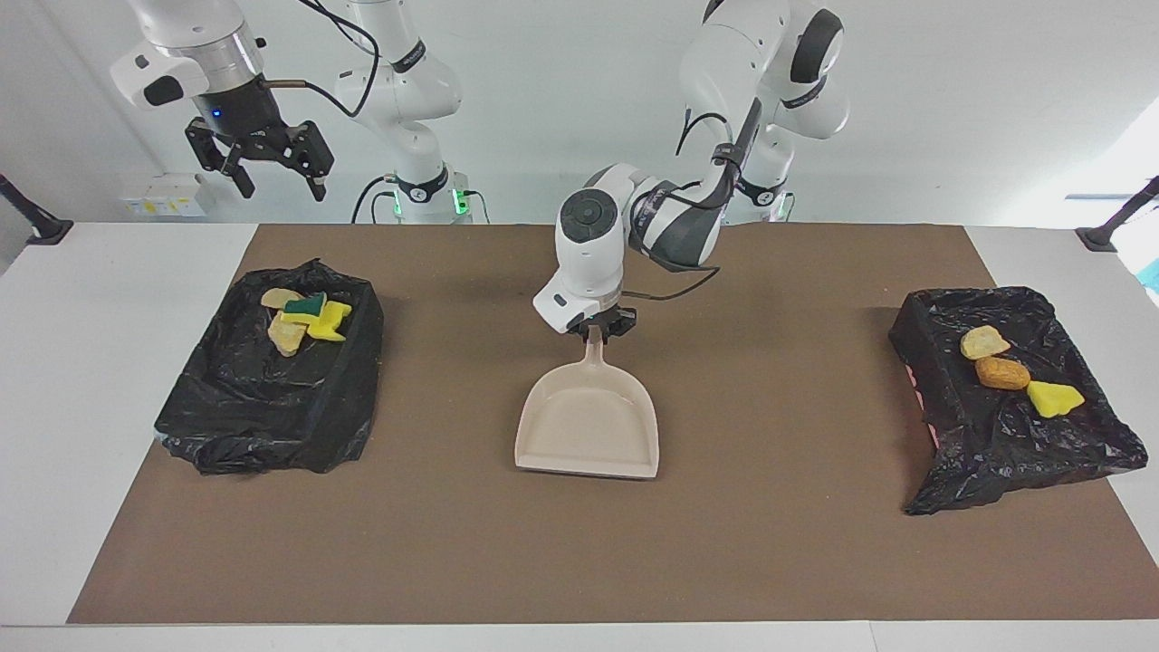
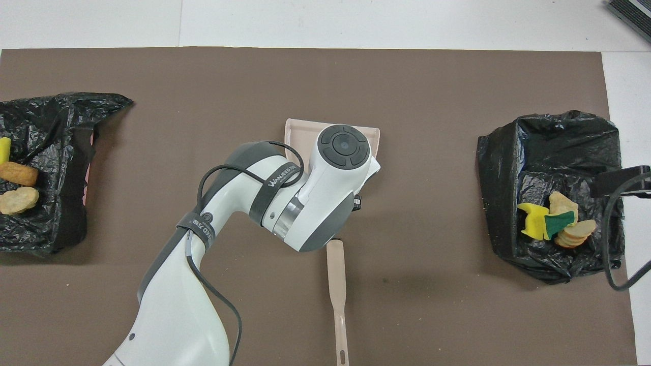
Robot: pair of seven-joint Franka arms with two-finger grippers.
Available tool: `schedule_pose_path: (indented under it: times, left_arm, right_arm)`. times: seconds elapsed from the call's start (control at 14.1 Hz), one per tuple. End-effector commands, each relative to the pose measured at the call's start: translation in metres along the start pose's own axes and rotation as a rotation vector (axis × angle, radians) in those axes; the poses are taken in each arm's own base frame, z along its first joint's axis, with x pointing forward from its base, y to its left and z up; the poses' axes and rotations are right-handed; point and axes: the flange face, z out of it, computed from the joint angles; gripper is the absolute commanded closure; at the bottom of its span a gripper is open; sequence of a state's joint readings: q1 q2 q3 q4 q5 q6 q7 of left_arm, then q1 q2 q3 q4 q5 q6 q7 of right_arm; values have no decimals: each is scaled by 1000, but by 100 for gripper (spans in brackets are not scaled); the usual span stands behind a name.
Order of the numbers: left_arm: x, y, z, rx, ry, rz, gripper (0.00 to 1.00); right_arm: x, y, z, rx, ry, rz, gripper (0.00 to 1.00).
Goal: Sweep and dump trash in bin
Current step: 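Bring the empty dustpan back and set it on the table with the left gripper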
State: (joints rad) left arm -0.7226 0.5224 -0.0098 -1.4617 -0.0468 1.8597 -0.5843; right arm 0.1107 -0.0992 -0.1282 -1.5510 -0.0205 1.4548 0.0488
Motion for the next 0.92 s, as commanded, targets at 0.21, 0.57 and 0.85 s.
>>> schedule_pose_path:
  times: [0.21, 0.57, 0.85]
  left_arm:
    - [2, -16, 5, -19, 13, -55, 13]
    - [14, -70, -33, -34, 24, -123, 0]
    - [34, -142, -69, -53, 33, -234, 0]
  right_arm:
    - [-7, 6, -2, 11, -7, -23, 0]
    - [-7, 6, -2, 11, -7, -23, 0]
    - [-7, 5, -2, 11, -7, -25, 0]
